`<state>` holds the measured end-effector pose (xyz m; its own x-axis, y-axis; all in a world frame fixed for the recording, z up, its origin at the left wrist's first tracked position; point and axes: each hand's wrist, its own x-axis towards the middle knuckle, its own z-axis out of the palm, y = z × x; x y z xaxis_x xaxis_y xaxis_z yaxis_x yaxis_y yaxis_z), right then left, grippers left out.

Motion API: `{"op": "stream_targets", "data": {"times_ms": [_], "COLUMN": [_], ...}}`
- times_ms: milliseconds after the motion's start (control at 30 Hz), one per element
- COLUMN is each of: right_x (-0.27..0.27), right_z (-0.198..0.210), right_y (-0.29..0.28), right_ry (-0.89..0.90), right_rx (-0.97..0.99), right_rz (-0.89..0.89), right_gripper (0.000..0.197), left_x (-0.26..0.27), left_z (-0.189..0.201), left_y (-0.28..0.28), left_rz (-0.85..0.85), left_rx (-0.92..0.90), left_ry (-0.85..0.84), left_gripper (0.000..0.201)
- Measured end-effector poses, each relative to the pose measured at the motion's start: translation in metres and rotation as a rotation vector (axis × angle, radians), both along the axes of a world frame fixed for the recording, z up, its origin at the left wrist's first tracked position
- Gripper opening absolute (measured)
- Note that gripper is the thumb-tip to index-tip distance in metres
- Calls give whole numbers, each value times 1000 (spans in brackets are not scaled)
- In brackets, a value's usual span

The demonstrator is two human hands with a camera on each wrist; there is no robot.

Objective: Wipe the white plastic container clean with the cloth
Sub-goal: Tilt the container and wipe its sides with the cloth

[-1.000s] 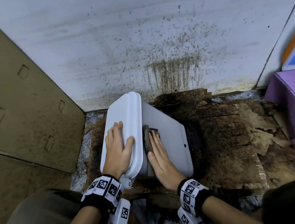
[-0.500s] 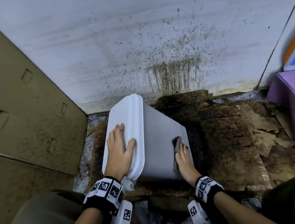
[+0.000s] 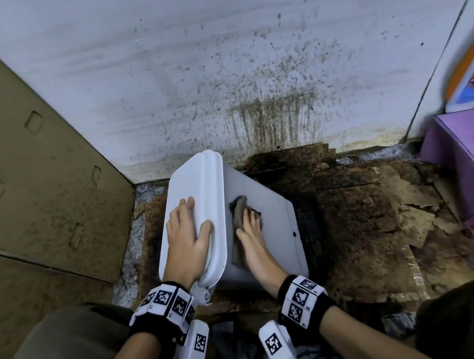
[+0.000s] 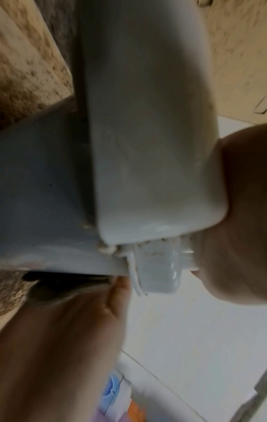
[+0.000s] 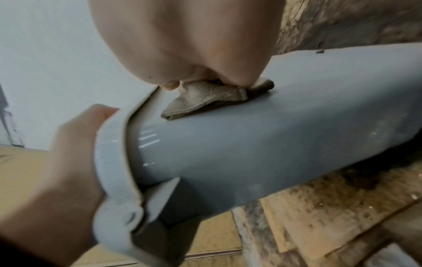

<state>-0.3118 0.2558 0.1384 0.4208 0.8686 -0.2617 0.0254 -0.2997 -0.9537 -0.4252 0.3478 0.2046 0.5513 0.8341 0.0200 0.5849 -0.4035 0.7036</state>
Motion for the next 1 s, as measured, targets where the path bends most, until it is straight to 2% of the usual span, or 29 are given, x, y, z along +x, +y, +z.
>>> {"op": "stream_targets", "data": {"times_ms": [167,367,500,600,800,1000], "right_x": [-9,6,29,43,47,31], "right_z": [8,-30,-83,-107,-97,-68], "right_y": [-9,-27,-48,-62,-56,-47], "right_ry": [-50,-227,-228,-118,-22,-19], "right_rx": [105,148,-11,-204,-291,-237], "right_rz": [46,65,36,-20,-55,12], "right_gripper": [48,52,51,53,57,56], "left_x": [0,1,-2,-2,-1,-2], "left_z": [-1,-1,0,0,0,-1], "left_y": [-1,-5,-4,-2,-3,-2], "left_rz": [-4,-10,-3,-4,-4,-1], "left_rx": [-22,-15,-25,-20,-24,-8], "left_ry": [-1,-11,-29,-21,-16,-12], "left_gripper": [68,68,66,66,66,66]}}
